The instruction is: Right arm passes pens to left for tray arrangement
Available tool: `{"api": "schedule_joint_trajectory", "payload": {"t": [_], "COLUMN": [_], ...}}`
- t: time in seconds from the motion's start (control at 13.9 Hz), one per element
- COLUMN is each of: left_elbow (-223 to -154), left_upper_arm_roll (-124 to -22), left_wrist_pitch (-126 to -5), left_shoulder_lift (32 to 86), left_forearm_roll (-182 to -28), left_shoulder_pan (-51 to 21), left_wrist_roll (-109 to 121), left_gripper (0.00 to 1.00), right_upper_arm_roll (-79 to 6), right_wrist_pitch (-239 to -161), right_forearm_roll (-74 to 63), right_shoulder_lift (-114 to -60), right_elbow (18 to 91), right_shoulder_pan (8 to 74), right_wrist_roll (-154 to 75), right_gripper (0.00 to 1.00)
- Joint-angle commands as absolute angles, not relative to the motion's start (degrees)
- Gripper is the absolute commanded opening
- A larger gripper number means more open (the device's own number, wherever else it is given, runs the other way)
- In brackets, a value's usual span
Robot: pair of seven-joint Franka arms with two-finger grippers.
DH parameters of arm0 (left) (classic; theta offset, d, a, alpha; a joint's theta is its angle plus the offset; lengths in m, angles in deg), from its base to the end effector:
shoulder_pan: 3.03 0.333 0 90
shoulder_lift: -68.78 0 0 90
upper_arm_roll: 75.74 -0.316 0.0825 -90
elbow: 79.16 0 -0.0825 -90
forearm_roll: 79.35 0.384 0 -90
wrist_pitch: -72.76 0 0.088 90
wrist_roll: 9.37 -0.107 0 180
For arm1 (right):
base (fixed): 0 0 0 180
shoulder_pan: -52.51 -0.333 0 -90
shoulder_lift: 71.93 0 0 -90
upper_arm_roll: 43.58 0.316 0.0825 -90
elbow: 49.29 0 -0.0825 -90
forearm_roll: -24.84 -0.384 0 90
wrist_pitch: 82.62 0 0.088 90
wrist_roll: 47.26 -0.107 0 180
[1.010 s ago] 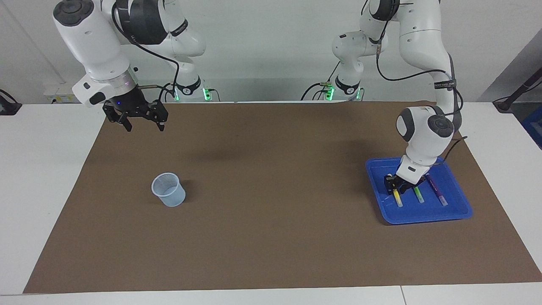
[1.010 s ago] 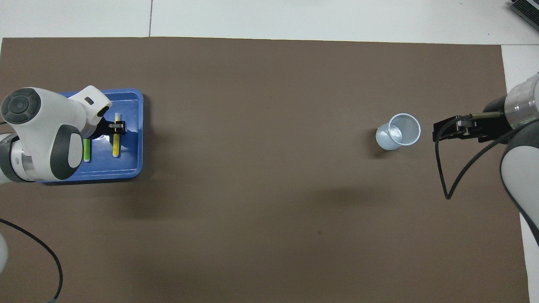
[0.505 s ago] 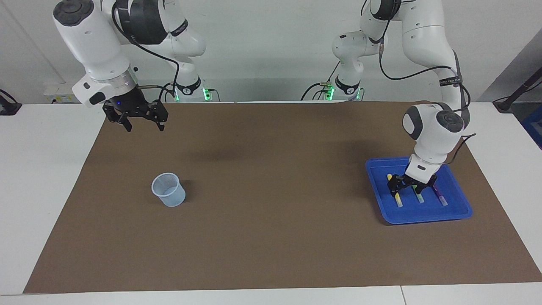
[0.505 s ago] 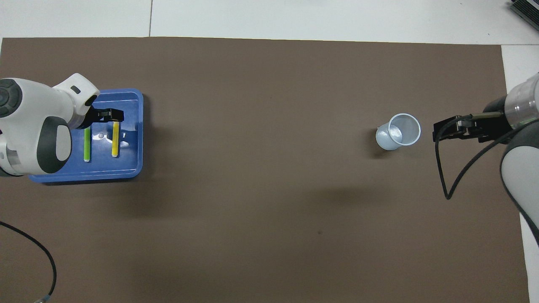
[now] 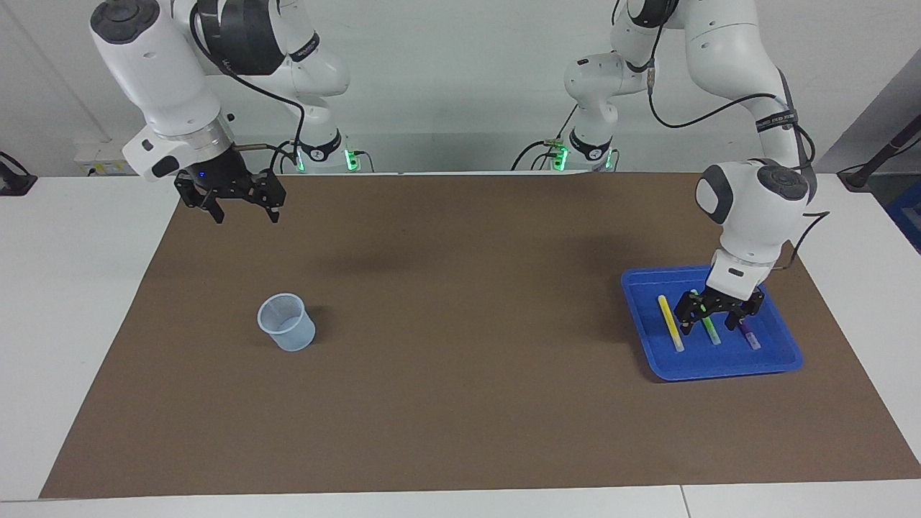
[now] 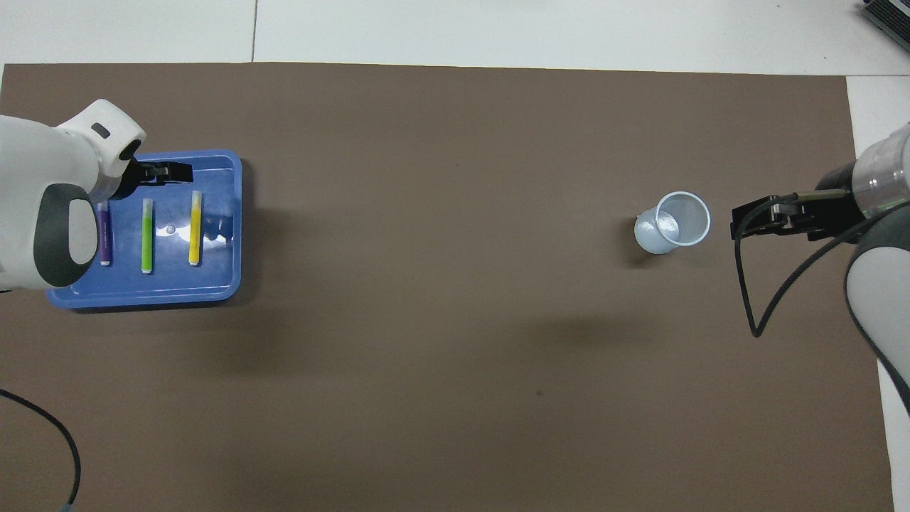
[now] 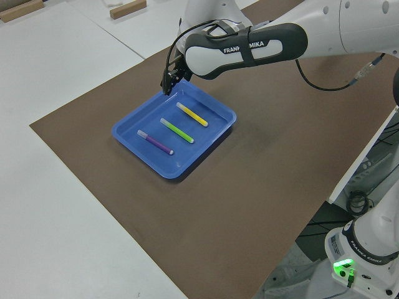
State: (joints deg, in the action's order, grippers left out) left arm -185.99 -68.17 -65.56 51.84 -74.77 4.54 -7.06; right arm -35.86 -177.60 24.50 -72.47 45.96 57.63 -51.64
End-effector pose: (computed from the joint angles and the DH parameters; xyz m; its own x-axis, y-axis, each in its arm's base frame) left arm 0.6480 0.0062 0.3865 0.9670 -0.0042 0.2546 0.0004 -0.9998 -0.0179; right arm 0.5617 0.0258 0.5834 0.9994 -0.0316 -0.0146 -0.0317 -0.9995 -0.0061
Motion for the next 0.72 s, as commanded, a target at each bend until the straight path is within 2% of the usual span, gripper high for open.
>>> {"api": "schedule_joint_trajectory", "payload": {"t": [0.0, 0.65], "left_elbow": [-186.0, -186.6], "left_upper_arm_roll": [-67.7, -67.6], "left_wrist_pitch": [-63.7, -63.7], "left_shoulder_lift": [53.0, 53.9], "left_forearm_roll": [-73.6, -73.8], "left_shoulder_pan": [4.6, 5.4], "left_wrist_roll": [-6.4, -6.5], "left_gripper": [1.0, 1.0], "right_upper_arm_roll": [-35.4, -35.4], "right_wrist_pitch": [-178.2, -178.0], "right_forearm_roll": [24.5, 24.5], "right_shoulder_lift": [-71.1, -71.1], "right_elbow": [47.6, 47.3], "right_shoulder_pan": [58.3, 58.0], "right_wrist_roll": [-50.9, -50.5], "right_gripper": [1.0, 1.0]}}
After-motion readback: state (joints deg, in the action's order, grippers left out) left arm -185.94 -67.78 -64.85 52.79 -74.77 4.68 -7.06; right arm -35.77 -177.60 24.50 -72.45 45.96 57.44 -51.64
